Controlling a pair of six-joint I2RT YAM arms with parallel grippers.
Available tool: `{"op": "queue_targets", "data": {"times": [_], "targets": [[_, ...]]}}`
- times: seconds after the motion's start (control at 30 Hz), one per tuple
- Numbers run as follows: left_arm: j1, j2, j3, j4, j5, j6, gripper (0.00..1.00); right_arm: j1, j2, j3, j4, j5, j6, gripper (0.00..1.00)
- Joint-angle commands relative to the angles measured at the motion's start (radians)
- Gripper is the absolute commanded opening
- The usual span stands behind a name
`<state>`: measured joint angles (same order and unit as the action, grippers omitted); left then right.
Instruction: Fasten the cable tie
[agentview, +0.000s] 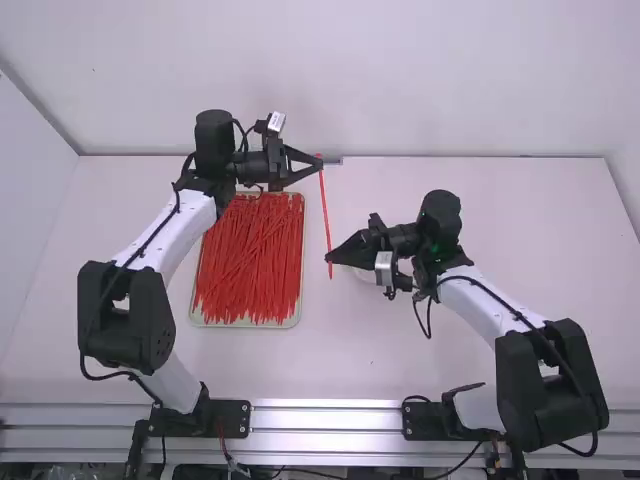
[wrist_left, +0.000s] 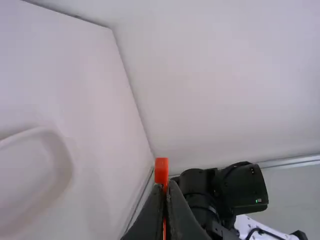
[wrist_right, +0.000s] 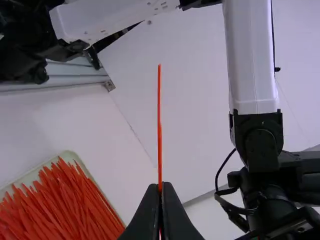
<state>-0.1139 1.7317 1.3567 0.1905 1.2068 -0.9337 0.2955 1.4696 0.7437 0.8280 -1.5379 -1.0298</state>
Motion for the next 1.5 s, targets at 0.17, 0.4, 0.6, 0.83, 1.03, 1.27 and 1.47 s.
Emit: {"op": "queue_targets", "data": {"times": [0.17, 0.4, 0.6, 0.83, 1.03, 1.27, 1.47], "targets": [[0.007, 0.005, 0.023, 0.001, 0.007, 0.051, 0.02, 0.023, 0.002, -0.003, 0.039, -0.013, 0.092, 0.00], [0.007, 0.005, 0.023, 0.002, 0.007, 0.068, 0.02, 0.046, 0.002, -0.003, 0.285, 0.001, 0.344, 0.00], [0.007, 0.005, 0.023, 0.005, 0.007, 0.068, 0.02, 0.047, 0.002, -0.003, 0.543, 0.138, 0.656, 0.00], [0.008, 0.005, 0.023, 0.008, 0.006, 0.068, 0.02, 0.093, 0.002, -0.003, 0.718, 0.436, 1.057, 0.00], [0.012, 0.005, 0.023, 0.092, 0.008, 0.129, 0.02, 0.118, 0.002, -0.003, 0.728, 0.557, 1.286, 0.00], [0.005, 0.005, 0.023, 0.269, 0.010, 0.362, 0.02, 0.118, 0.002, -0.004, 0.683, 0.596, 1.467, 0.00], [0.016, 0.005, 0.023, 0.396, 0.125, 0.641, 0.02, 0.118, 0.002, -0.004, 0.686, 0.595, 1.650, 0.00]]}}
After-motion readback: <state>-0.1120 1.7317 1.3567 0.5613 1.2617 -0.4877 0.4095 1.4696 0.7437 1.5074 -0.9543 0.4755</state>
